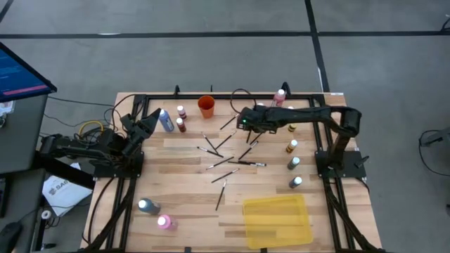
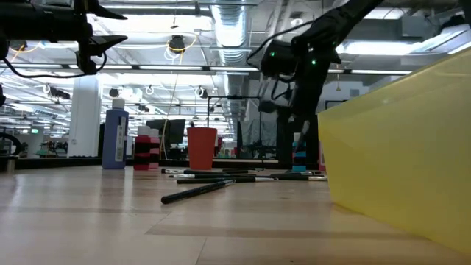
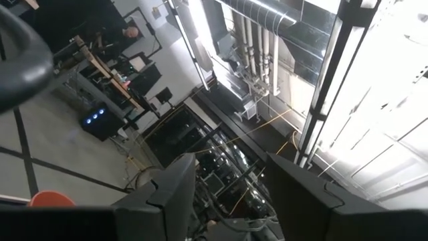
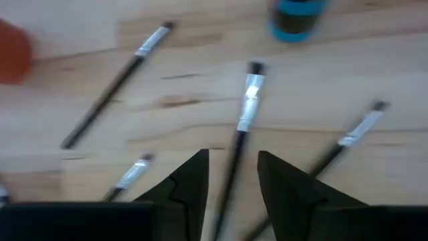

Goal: Pick & Place Paint Supplies
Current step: Put the black paint brush into the orange cup

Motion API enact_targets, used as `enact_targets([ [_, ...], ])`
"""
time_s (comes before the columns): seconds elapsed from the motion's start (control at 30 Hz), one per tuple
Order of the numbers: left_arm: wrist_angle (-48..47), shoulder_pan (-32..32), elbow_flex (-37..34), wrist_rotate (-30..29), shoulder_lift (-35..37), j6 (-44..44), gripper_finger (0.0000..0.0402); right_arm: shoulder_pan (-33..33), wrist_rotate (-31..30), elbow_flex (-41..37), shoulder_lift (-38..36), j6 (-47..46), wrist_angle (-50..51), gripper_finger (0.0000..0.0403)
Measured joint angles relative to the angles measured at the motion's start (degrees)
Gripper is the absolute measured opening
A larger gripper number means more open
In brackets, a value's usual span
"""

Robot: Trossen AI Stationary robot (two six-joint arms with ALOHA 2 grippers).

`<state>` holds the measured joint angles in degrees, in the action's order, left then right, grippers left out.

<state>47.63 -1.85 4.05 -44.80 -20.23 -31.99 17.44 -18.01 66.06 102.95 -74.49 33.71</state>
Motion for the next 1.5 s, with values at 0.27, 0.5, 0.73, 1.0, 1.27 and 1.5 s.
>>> enact_targets([
  [0.27, 0.1, 0.0, 0.0, 0.3, 0.0, 0.0, 0.0177, 1.5, -2.4, 0.4, 3.2, 0.3, -1.4, 0.0186],
  [0.5, 0.0, 0.0, 0.0, 0.2, 0.0, 0.0, 0.0176, 3.4, -3.7, 0.3, 4.1, 1.9, -2.9, 0.0202],
  [0.73, 0.0, 0.0, 0.0, 0.3, 0.0, 0.0, 0.0176, 4.1, -6.4, 0.3, 4.4, 3.0, -4.0, 0.0186],
  [1.0, 0.0, 0.0, 0.0, 0.3, 0.0, 0.0, 0.0176, 4.2, -8.0, 0.3, 5.8, 3.1, -5.4, 0.0181],
  [1.27, 0.0, 0.0, 0.0, 0.3, 0.0, 0.0, 0.0176, 3.5, -10.1, 1.0, 9.5, 0.6, -7.2, 0.0182],
  [1.5, 0.0, 0.0, 0.0, 0.3, 0.0, 0.0, 0.0176, 4.6, -10.7, 0.9, 9.5, 1.4, -7.5, 0.0176],
])
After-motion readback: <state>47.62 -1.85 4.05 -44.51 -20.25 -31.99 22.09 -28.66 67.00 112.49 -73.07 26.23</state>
